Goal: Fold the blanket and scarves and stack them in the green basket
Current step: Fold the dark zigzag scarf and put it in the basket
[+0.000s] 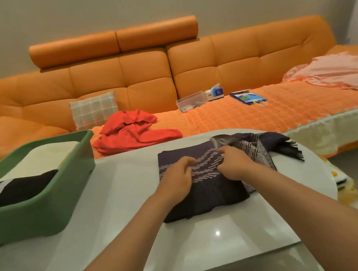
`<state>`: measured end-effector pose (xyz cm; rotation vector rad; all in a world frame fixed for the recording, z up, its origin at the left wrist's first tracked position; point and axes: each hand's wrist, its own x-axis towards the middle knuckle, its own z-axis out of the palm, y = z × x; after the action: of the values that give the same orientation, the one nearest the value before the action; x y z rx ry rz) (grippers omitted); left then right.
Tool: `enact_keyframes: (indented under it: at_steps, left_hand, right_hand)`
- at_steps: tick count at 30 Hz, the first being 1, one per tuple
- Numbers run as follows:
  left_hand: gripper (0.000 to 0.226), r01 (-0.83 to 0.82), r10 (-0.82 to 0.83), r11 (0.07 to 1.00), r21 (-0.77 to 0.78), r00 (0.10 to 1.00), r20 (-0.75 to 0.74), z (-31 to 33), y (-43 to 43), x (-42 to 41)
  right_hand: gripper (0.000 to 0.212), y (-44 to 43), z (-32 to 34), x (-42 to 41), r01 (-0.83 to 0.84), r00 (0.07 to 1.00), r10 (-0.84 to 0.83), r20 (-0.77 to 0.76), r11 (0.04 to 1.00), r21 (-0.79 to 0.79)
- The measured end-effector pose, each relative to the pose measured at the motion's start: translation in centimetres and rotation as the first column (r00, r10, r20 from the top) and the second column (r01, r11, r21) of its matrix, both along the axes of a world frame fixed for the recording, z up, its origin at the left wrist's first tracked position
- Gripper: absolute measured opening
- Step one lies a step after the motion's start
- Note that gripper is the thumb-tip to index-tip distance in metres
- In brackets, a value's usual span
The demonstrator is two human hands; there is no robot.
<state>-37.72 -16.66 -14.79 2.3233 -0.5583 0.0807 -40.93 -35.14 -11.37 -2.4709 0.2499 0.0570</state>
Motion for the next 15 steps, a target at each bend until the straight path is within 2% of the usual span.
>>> enact_keyframes:
  at_steps: [3,5,7,10,13,15]
  left_hand:
    - [0.042,0.033,-0.070,0.965,0.261,0.988,0.135,-1.4,2.2,0.1]
    - [0.055,0.048,-0.076,0.899,0.435,0.996,0.046,-2.3,3.2,-0.3]
    - [0.060,0.072,-0.049,0.846,0.529,0.997,-0.057,-3.2,4.1,-0.7]
    - [0.062,0.036,-0.026,0.805,0.593,0.999,-0.026,-3.6,5.0,-0.8]
    - [0.057,-0.056,-0.023,0.759,0.648,0.993,0.113,-2.6,5.6,-0.3]
    - [0.048,-0.109,0.000,0.767,0.632,0.985,0.170,-1.5,5.4,0.3]
  right_hand:
    - [0.059,-0.1,0.3,0.0,-0.050,0.973,0.022,0.228,0.992,0.118]
    - [0.058,-0.3,0.4,0.2,-0.026,0.956,-0.026,0.293,0.985,0.173]
    - [0.063,-0.7,-0.2,0.2,-0.004,0.979,-0.015,0.201,0.996,0.093]
    - [0.070,-0.9,-0.8,-0.2,-0.033,0.997,0.020,-0.076,0.986,-0.164]
    - [0.072,-0.5,-0.3,0.3,-0.006,0.997,-0.011,-0.079,0.977,-0.212]
    - [0.067,-0.4,-0.2,1.3,0.035,0.998,-0.045,-0.041,0.976,-0.213]
